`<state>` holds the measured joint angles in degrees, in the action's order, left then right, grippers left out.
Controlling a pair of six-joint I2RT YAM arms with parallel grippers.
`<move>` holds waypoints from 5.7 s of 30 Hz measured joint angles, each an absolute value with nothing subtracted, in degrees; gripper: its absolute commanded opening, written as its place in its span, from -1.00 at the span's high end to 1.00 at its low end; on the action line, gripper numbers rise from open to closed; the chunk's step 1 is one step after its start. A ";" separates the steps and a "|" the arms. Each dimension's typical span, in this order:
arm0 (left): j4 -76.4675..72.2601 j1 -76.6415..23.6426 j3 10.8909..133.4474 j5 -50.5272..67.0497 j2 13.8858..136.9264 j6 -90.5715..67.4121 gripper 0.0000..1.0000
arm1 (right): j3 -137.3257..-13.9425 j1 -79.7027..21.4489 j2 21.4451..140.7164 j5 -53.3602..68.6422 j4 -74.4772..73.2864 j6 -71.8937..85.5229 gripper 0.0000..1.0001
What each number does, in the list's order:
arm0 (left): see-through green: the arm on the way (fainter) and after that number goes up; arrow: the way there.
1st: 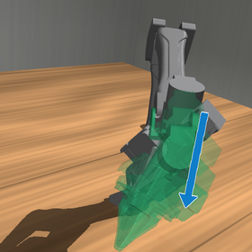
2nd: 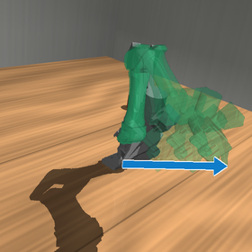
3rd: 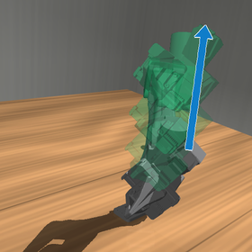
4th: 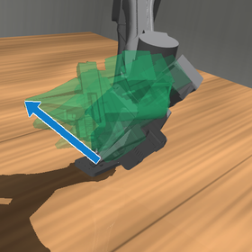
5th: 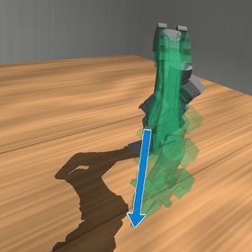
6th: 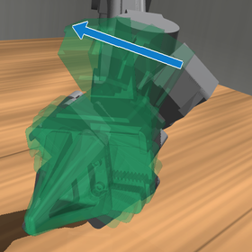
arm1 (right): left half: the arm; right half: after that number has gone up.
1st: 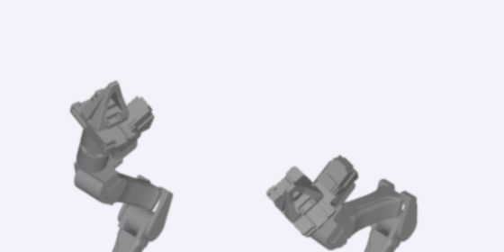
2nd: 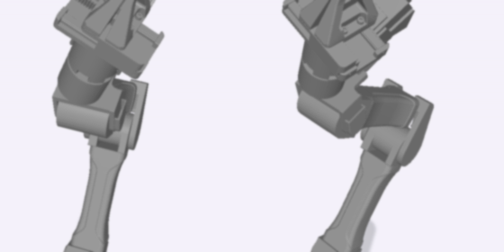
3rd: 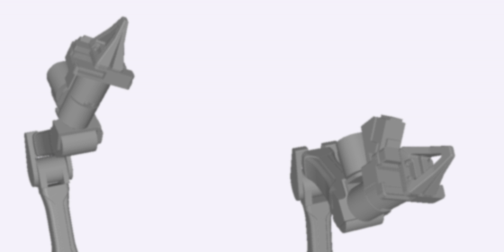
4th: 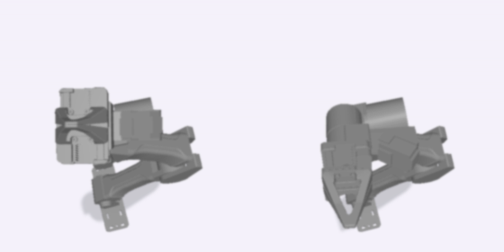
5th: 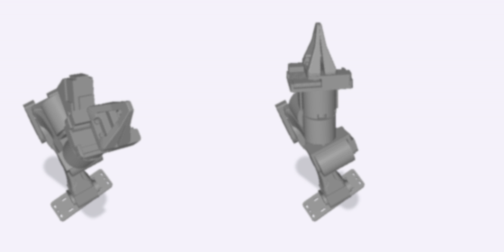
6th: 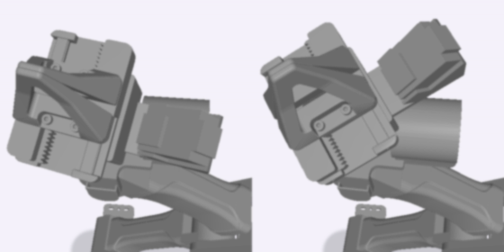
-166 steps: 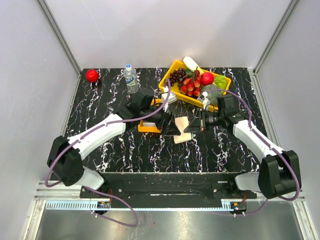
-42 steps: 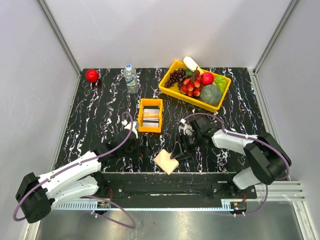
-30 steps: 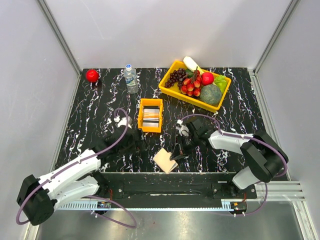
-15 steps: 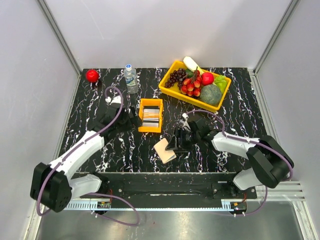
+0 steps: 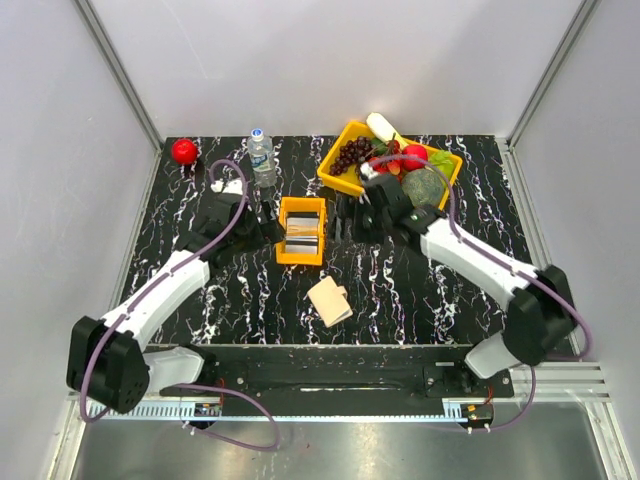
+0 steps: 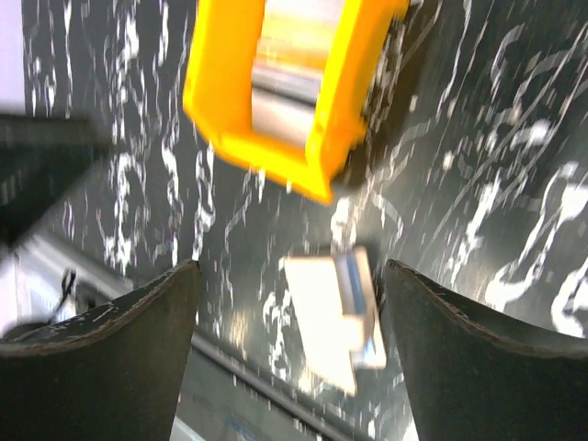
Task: Put the credit cards into the card holder
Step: Move the card holder to the center of the board, then move the storage box to the center of the board, then pick up the credit card from the storage box.
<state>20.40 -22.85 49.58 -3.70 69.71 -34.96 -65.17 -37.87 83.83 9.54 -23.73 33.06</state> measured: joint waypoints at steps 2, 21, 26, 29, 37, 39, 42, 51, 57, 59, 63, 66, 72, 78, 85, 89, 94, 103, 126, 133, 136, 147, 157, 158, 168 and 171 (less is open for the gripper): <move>21.34 -22.87 49.58 -3.88 68.14 -34.98 -0.98 | -72.07 -36.69 89.21 7.51 -24.67 32.29 -0.72; 22.70 -18.44 53.39 -6.17 67.90 -33.45 -0.98 | -93.93 -34.44 107.00 1.37 -32.93 31.11 -0.75; 19.92 -15.79 54.68 -3.55 71.02 -32.12 -0.98 | -96.40 -34.44 108.68 0.08 -32.99 31.33 -0.71; 18.31 -14.68 55.05 -1.06 75.40 -31.33 -0.98 | -98.13 -34.44 111.63 0.08 -32.88 31.64 -0.68; 15.70 -14.70 53.34 6.57 80.62 -30.89 -0.98 | -98.91 -34.44 119.35 0.05 -32.80 33.45 -0.55; 14.63 -14.70 52.34 7.46 80.62 -30.89 -0.98 | -98.91 -34.44 120.57 0.05 -32.56 33.65 -0.55; 13.30 -14.68 50.59 8.97 80.64 -30.87 -0.98 | -98.91 -34.44 121.40 -0.58 -32.18 33.76 -0.56; 6.46 -14.68 50.33 15.35 85.38 -30.41 -0.85 | -98.87 -34.50 121.64 -4.45 -30.87 34.11 -0.56; 3.60 -14.81 53.54 22.15 93.08 -28.71 -0.78 | -95.98 -34.65 121.38 -6.83 -27.94 35.97 -0.51; 2.76 -15.27 54.57 23.79 94.54 -28.12 -0.78 | -93.41 -34.72 120.49 -7.68 -26.48 36.56 -0.49; 1.87 -16.88 56.95 26.00 96.27 -27.11 -0.78 | -87.35 -34.72 117.23 -10.00 -25.56 37.19 -0.48; 1.23 -19.29 59.07 26.87 97.34 -26.76 -0.77 | -81.28 -34.72 113.34 -12.38 -25.26 37.63 -0.49; -0.97 -26.22 62.13 27.33 100.40 -27.66 -0.77 | -70.61 -34.54 105.30 -16.10 -26.35 38.17 -0.50; -3.60 -31.88 64.25 27.99 104.47 -30.59 -0.76 | -60.51 -31.27 96.97 -17.10 -26.52 39.57 -0.52; -4.64 -36.21 68.93 29.10 108.84 -33.08 -0.76 | -52.95 -26.24 87.57 -16.97 -27.44 38.70 -0.61; -4.86 -36.62 69.43 28.67 108.86 -33.45 -0.79 | -52.38 -25.71 80.73 -15.68 -28.27 34.28 -0.61; -1.10 -36.25 69.43 24.01 107.96 -32.47 -0.80 | -54.78 -25.71 74.13 -11.94 -28.62 27.42 -0.38; 4.45 -35.90 66.02 16.97 98.59 -31.38 -0.72 | -62.00 -25.71 80.31 -0.10 -28.08 15.20 -0.12; 7.79 -38.26 66.30 14.68 104.03 -29.82 -0.04 | -67.26 -26.65 98.48 5.23 -30.09 6.90 -0.09; 7.79 -38.48 69.19 14.68 106.80 -29.91 0.15 | -67.26 -26.68 99.29 6.13 -30.76 7.40 0.14; 7.84 -38.48 71.00 14.61 108.22 -29.98 0.27 | -67.24 -26.70 99.29 7.66 -30.85 7.75 0.17; 8.03 -38.63 73.91 14.33 110.28 -29.12 0.31 | -67.09 -26.70 99.35 9.87 -30.92 8.40 0.19; 7.57 -38.63 73.84 14.61 110.28 -28.03 0.03 | -67.33 -26.70 99.44 7.51 -29.91 8.16 0.14; 7.55 -38.61 73.84 14.72 110.28 -27.92 0.03 | -67.66 -26.70 99.74 7.42 -29.85 8.01 0.14; 7.18 -38.63 73.76 15.22 110.28 -26.79 0.18 | -68.97 -26.72 103.44 6.68 -28.12 7.07 0.13; 7.07 -38.61 73.63 15.22 110.28 -26.79 0.21 | -68.97 -26.72 103.46 6.70 -27.94 7.01 0.10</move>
<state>7.07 -38.61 73.63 15.22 110.28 -26.79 -68.97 -26.72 103.46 6.70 -27.94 7.01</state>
